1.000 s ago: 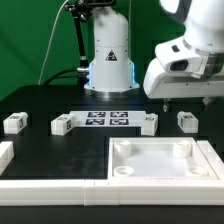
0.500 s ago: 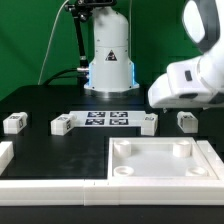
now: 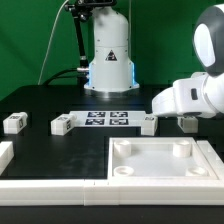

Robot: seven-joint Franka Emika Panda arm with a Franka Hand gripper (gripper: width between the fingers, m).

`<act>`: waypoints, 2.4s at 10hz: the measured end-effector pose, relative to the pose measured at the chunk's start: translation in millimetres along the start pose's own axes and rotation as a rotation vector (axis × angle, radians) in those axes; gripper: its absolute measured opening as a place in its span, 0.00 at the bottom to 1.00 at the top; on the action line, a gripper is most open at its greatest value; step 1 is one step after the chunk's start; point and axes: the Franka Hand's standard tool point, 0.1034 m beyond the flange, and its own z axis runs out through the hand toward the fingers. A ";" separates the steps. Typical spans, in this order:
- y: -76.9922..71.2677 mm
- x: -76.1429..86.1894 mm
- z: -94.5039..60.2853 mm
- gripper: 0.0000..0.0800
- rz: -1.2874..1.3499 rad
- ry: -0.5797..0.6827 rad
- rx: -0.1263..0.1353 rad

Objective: Assemble one leg

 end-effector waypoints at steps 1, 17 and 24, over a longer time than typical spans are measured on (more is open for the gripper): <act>-1.1 3.2 4.7 0.81 -0.001 0.012 0.003; 11.5 -6.0 -4.8 0.36 -0.068 0.005 0.006; 31.2 -21.3 -60.1 0.36 -0.071 0.243 0.031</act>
Offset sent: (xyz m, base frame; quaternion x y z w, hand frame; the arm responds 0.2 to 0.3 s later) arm -0.0152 0.0012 -0.0162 0.0185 0.0151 0.0093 0.9997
